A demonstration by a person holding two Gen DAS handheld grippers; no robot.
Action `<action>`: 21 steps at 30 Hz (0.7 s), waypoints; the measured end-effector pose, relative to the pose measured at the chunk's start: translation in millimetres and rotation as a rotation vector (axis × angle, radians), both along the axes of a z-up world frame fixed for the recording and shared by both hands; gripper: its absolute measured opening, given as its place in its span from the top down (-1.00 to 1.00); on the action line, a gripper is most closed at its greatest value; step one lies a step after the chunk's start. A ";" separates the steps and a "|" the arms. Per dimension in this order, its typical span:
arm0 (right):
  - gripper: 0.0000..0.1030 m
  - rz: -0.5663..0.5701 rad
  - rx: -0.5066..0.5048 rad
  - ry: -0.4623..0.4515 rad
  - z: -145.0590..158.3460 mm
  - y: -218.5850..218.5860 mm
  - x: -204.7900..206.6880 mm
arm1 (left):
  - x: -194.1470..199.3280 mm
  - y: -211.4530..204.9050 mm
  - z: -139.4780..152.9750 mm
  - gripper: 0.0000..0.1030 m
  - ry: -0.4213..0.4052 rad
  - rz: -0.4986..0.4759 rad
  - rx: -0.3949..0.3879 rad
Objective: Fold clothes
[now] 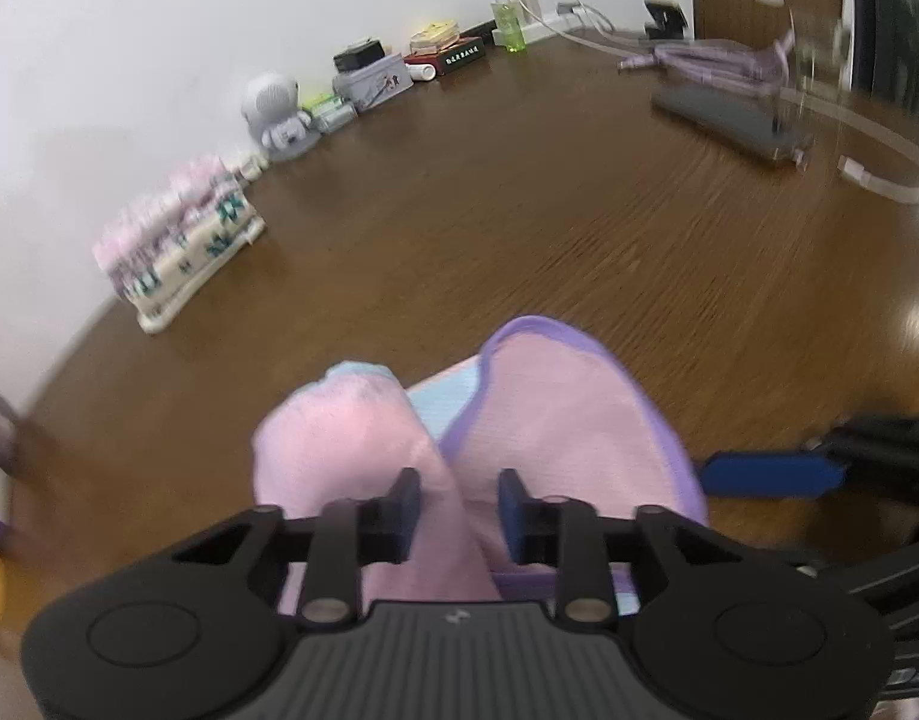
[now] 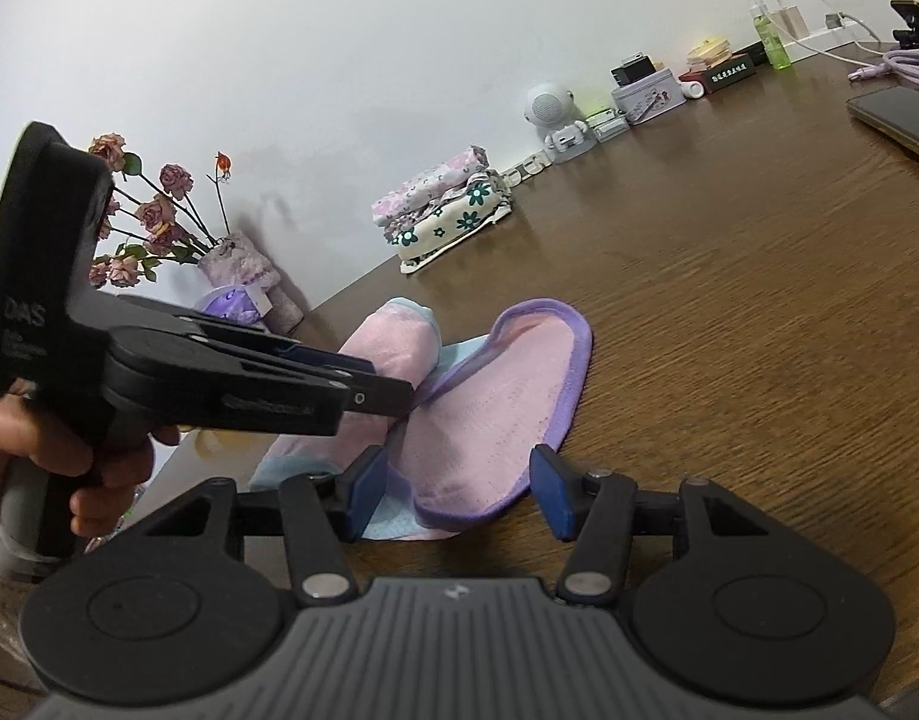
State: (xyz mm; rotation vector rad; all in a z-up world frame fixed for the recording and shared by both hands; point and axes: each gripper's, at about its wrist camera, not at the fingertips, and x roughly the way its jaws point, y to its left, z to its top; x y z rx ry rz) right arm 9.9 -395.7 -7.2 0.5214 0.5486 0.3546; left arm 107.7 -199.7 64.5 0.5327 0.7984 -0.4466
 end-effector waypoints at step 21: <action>0.29 0.026 -0.011 0.038 21.5 71.9 46.4 | 13.5 122.4 -12.3 0.30 0.194 0.022 -0.474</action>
